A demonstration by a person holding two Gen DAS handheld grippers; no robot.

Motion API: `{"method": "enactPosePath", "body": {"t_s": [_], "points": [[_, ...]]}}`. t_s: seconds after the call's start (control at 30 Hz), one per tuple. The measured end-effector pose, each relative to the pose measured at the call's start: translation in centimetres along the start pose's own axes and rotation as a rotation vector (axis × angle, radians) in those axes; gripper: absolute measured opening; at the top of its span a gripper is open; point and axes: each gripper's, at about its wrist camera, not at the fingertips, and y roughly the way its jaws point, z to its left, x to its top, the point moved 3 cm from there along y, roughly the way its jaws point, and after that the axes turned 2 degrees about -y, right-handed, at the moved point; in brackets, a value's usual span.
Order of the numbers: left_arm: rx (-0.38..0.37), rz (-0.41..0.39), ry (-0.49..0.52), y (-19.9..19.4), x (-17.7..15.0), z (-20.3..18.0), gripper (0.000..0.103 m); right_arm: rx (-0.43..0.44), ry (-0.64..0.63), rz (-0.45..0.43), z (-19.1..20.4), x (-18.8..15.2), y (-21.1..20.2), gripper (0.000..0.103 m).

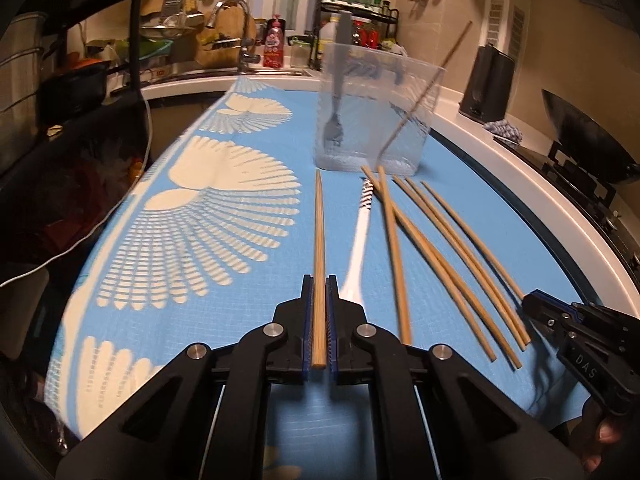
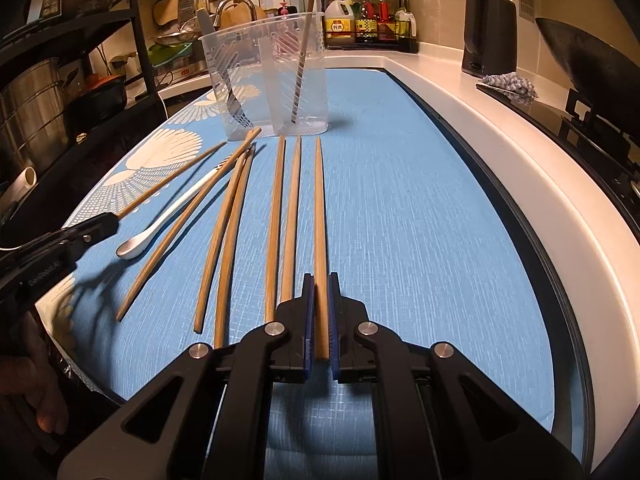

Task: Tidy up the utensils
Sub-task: 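Grasp a wooden chopstick with left gripper while right gripper grasps another chopstick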

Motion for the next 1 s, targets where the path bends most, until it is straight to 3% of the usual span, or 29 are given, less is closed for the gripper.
{"method": "enactPosePath", "body": {"t_s": [0.27, 1.0], "points": [[0.067, -0.025, 0.059, 0.0, -0.8, 1.2, 0.006, -0.021, 0.031, 0.008, -0.9, -0.5, 0.4, 0.007], [0.062, -0.072, 0.040, 0.4, -2.9, 2.4, 0.007, -0.019, -0.047, -0.100, -0.7, -1.1, 0.2, 0.007]]}}
